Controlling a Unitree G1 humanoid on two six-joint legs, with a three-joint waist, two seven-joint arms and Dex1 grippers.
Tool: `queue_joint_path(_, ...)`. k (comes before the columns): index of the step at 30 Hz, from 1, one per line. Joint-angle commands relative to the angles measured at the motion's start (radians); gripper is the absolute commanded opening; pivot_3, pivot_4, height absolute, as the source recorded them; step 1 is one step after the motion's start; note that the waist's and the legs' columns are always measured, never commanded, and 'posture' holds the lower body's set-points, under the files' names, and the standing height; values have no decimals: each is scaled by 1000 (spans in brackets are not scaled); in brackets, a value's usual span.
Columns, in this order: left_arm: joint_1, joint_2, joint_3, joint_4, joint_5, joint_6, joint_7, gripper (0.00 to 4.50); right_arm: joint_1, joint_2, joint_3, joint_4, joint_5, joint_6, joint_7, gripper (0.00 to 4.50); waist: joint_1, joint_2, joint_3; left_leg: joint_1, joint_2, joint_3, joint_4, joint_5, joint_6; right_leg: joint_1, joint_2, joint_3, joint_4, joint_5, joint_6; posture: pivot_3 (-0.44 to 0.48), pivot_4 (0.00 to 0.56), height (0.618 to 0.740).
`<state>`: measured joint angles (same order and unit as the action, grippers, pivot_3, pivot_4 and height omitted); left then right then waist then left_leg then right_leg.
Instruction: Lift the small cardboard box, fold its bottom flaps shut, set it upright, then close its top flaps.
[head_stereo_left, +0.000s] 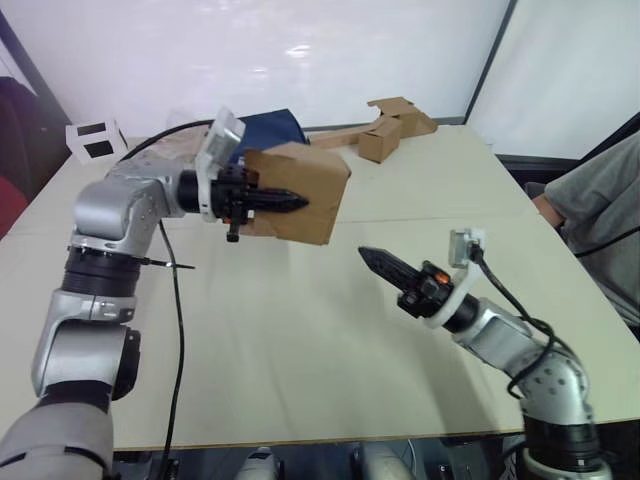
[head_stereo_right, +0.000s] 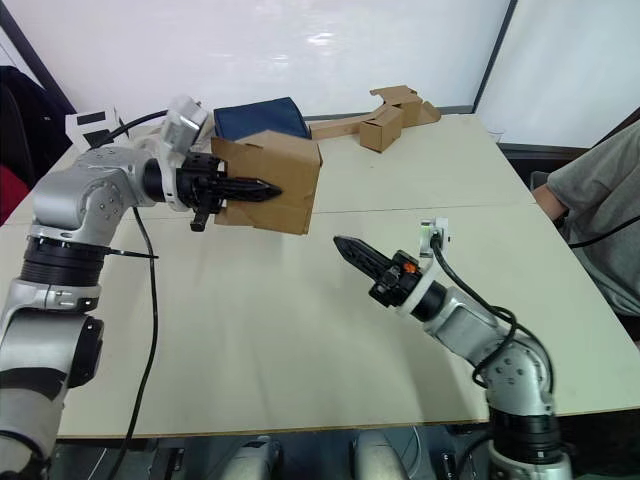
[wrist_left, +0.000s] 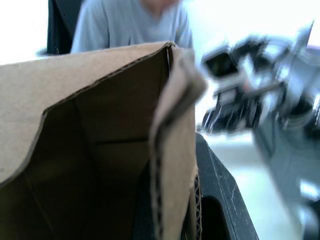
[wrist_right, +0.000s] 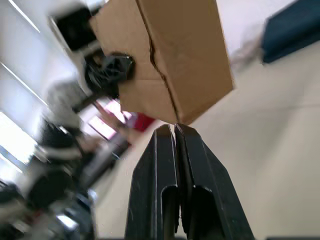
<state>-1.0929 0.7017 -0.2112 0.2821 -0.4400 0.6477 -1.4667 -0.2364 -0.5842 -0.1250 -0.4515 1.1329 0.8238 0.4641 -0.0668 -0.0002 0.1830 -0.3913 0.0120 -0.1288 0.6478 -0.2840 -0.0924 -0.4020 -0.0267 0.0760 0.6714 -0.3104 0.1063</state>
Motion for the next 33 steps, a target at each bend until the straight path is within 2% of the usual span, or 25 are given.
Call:
queue_joint_path(1, -102, 56, -161, 17, 144, -118, -135, 0, 5, -116, 55, -80, -146, -15, 93, 70, -1, 0, 0, 0, 0, 0, 0, 0, 0, 0, 1, 0, 0, 0, 0, 0, 150, 740)
queue_joint_path(3, -160, 74, -282, 60, 213, -226, -148, 0, 2, -160, 77, -89, -196, -21, 125, 70, -2, 0, 0, 0, 0, 0, -1, 0, 0, 0, 1, 0, -1, 0, 0, 0, 150, 740)
queue_joint_path(7, -280, 104, -539, 82, 242, -341, -148, 0, 2, -244, 153, -122, -324, -34, 181, 70, -1, -1, 0, 0, 0, 0, 0, 0, 1, 0, 0, 1, -1, 0, 0, 0, 150, 740)
queue_joint_path(9, -319, 104, -650, 65, 261, -351, -148, 0, 0, -255, 184, -137, -369, -39, 185, 70, 0, -1, 1, 0, 0, 0, 0, -1, 1, 0, 0, 1, -2, 0, 0, 0, 150, 740)
queue_joint_path(11, -355, 102, -752, 14, 210, -272, -148, 0, -4, -244, 200, -148, -400, -42, 174, 70, -1, -1, 1, -1, 0, 0, 0, -1, 1, 0, 0, 1, -2, 0, 0, 0, 150, 740)
queue_joint_path(14, -361, 84, -836, -14, 202, -254, -148, 0, 2, -212, 212, -163, -434, -43, 148, 70, -1, -1, 1, -1, 0, 0, 0, -1, 1, 0, 0, 1, -2, 0, 0, 0, 150, 740)
queue_joint_path(17, -352, 28, -842, 28, 253, -254, -148, 0, 27, -190, 228, -176, -481, -42, 116, 70, 1, -2, 1, -1, 0, 0, 0, -1, 1, 0, 0, 1, -1, 0, 0, 0, 150, 740)
queue_joint_path(20, -364, -2, -838, 55, 245, -246, -148, 751, 58, -177, 234, -188, -510, -39, 98, 0, 2, -2, 1, -1, 0, 0, 1, -1, 1, 1, 0, 0, -1, 0, 0, 0, 150, 740)
queue_joint_path(23, -402, 7, -846, 52, 175, -212, -148, 1933, 78, -166, 226, -191, -523, -38, 97, 0, 0, -2, 1, -1, 0, 0, 1, -1, 1, 0, 0, 0, -1, 0, 0, 0, 150, 740)
queue_joint_path(24, -421, 11, -842, 53, 143, -192, -148, 2188, 80, -165, 224, -189, -527, -39, 100, 0, 0, -2, 1, -1, 0, 0, 1, -1, 1, 0, 0, 1, -1, 0, 0, 0, 150, 740)
queue_joint_path(27, -479, 49, -797, 73, 24, -142, -148, 2188, 69, -164, 222, -173, -535, -43, 116, 0, -1, -2, 1, -1, 0, 0, 1, -1, 2, 1, 0, 1, -1, 0, 0, 0, 150, 740)
queue_joint_path(30, -486, 85, -692, 128, -71, -81, -148, 2188, 51, -150, 215, -146, -540, -56, 131, 0, -4, -3, 2, 0, 1, 0, 1, -1, 2, 0, 1, 1, 0, 0, 0, 0, 150, 740)
queue_joint_path(33, -420, 90, -510, 198, -84, -3, -127, 2188, 38, -115, 206, -91, -565, -89, 124, 0, -3, -2, 2, 0, 0, 0, 1, -1, 2, 1, 1, 1, 0, 0, 0, 0, 150, 740)
